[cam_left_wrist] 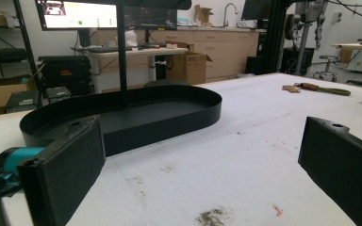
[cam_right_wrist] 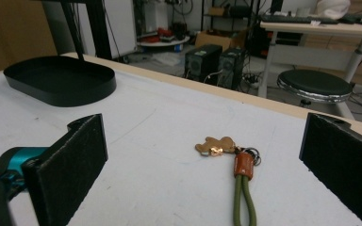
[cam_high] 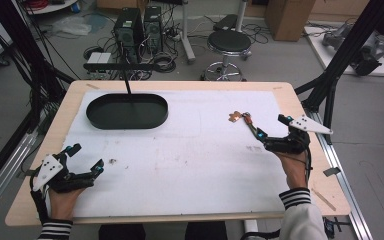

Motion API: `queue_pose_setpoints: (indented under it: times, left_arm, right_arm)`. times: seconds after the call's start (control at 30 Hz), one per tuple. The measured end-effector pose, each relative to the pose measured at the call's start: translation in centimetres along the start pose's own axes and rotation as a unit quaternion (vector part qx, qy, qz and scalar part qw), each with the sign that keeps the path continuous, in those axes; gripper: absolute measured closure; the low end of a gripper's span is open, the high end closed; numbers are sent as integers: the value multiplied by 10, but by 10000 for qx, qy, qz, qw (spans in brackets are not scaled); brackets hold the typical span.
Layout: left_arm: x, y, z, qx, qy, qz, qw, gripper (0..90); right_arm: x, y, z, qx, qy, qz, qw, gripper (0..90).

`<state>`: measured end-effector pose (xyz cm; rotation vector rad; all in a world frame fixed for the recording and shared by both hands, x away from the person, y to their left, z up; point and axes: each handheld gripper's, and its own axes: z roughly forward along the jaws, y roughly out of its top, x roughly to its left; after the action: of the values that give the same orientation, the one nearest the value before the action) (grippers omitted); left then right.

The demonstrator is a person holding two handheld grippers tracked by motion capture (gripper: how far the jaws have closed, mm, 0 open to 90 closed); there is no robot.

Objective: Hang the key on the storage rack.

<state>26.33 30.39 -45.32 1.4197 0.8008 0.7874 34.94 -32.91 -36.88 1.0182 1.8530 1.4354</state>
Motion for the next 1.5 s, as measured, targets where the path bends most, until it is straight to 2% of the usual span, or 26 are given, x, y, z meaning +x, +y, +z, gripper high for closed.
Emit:
queue_pose_setpoints:
  times: [0.03, 0.07, 0.1, 0.17, 0.27, 0.3, 0.4, 0.47, 0.6, 0.67, 0.7, 0.73, 0.77, 0.93, 1.07, 1.17, 1.2, 1.27, 1.3, 1.43, 1.5]
  left_arm:
    - [0, 0, 0, 6, 4, 6, 10000, 17]
    - [0, 0, 0, 7, 2, 11, 10000, 17]
    - [0, 0, 0, 10, 1, 8, 10000, 17]
    - [0, 0, 0, 7, 2, 7, 10000, 17]
    - [0, 0, 0, 18, 4, 14, 10000, 17]
    - [0, 0, 0, 24, 1, 17, 10000, 17]
    - [0, 0, 0, 32, 2, 17, 10000, 17]
    - [0, 0, 1, 32, -5, 9, 10000, 17]
    - [0, 0, 1, 39, -6, 17, 10000, 17]
    - [0, 0, 1, 40, -7, 9, 10000, 17]
    - [0, 0, 1, 44, -11, 9, 10000, 17]
    - [0, 0, 1, 46, -16, 14, 10000, 17]
    - [0, 0, 1, 48, -13, 9, 10000, 17]
    - [0, 0, 1, 57, -15, 12, 10000, 17]
    - [0, 0, 1, 59, -12, 10, 10000, 17]
    - [0, 0, 1, 65, -9, 9, 10000, 17]
    - [0, 0, 1, 66, -11, 10, 10000, 17]
    - [0, 0, 1, 59, -13, 20, 10000, 17]
    - [0, 0, 1, 58, -12, 21, 10000, 17]
    - [0, 0, 1, 57, -8, 8, 10000, 17]
    - [0, 0, 1, 57, -8, 8, 10000, 17]
  right_arm:
    - [0, 0, 0, 0, 0, 0, 10000, 5]
    - [-4, 8, 5, 199, 32, -22, 9998, 5]
    - [-4, 8, 5, 199, 32, -22, 9998, 5]
    - [-11, 19, 11, 486, 50, 5, 9988, 5]
    - [-15, 24, 16, 623, 94, -10, 9980, 5]
    - [-17, 29, 22, 781, 152, -50, 9968, 5]
    - [-20, 32, 28, 911, 219, -59, 9956, 6]
    - [-24, 36, 37, 1152, 300, -119, 9928, 6]
    - [-27, 40, 45, 1371, 322, -151, 9899, 6]
    - [-30, 44, 53, 1595, 353, -169, 9864, 5]
    - [-30, 44, 53, 1595, 353, -169, 9864, 5]
    - [-32, 46, 58, 1740, 399, -193, 9837, 5]
    - [-32, 46, 58, 1740, 399, -193, 9837, 5]
    - [-35, 49, 72, 2130, 436, -249, 9758, 5]
    - [-36, 50, 83, 2469, 462, -345, 9673, 6]
    - [-37, 48, 92, 2664, 511, -297, 9620, 6]
    - [-37, 48, 92, 2664, 511, -297, 9620, 6]
    - [-39, 44, 97, 2831, 478, -291, 9575, 6]
    - [-41, 40, 101, 2984, 421, -301, 9530, 6]
    - [-43, 37, 106, 3052, 398, -218, 9512, 27]
    - [-45, 34, 109, 3158, 383, -162, 9479, 35]
